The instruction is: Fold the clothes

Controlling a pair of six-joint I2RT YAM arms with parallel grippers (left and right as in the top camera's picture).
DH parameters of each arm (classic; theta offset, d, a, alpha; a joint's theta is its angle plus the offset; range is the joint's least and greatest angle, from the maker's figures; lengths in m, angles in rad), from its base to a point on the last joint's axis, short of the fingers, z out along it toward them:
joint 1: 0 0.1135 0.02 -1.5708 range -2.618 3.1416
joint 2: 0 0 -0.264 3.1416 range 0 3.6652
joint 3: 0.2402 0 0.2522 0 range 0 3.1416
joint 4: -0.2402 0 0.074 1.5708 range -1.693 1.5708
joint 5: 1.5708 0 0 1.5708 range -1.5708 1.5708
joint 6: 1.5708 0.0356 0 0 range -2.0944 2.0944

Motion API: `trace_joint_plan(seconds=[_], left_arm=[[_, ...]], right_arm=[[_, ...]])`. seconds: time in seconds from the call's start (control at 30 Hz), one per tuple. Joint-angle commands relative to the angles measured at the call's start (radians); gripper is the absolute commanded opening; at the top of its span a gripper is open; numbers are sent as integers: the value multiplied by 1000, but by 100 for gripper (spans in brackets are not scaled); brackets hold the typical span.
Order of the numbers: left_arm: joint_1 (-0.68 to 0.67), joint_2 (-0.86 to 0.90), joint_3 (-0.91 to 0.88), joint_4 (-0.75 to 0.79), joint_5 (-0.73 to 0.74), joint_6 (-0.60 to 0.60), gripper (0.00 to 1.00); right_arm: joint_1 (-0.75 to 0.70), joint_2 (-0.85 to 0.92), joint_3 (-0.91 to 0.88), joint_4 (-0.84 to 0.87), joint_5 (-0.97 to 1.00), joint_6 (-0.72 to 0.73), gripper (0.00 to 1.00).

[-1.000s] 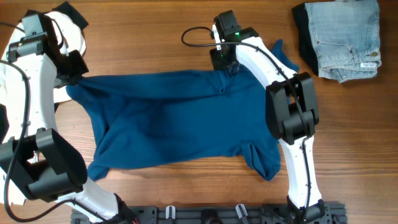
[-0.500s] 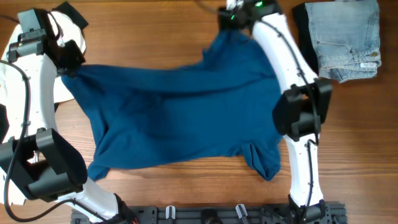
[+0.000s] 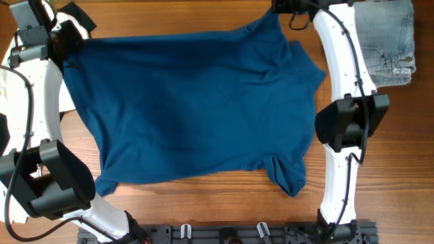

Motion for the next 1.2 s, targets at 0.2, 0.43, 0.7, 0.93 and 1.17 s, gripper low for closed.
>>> trace_joint_plan(seconds=[0.2,0.43,0.7,0.93,1.17], left_arm=[[-23,-19,0,-329,1,-10,4],[-23,-18,-2,-465,0,-10,4],[-23,-14,-42,-459,0,-10,4],[-23,-14,-114,-465,2,-10,4],[-23,-14,-187,-467,1,-10,4]], right_arm=[[-91,-166,24,-430,8,21,4],[-158,-158,-32,-568,81,29,4],[-145,-158,-243,-473,77,24,4],[-140,-158,-389,-399,69,23,4],[-140,-158,-398,-376,64,8,4]])
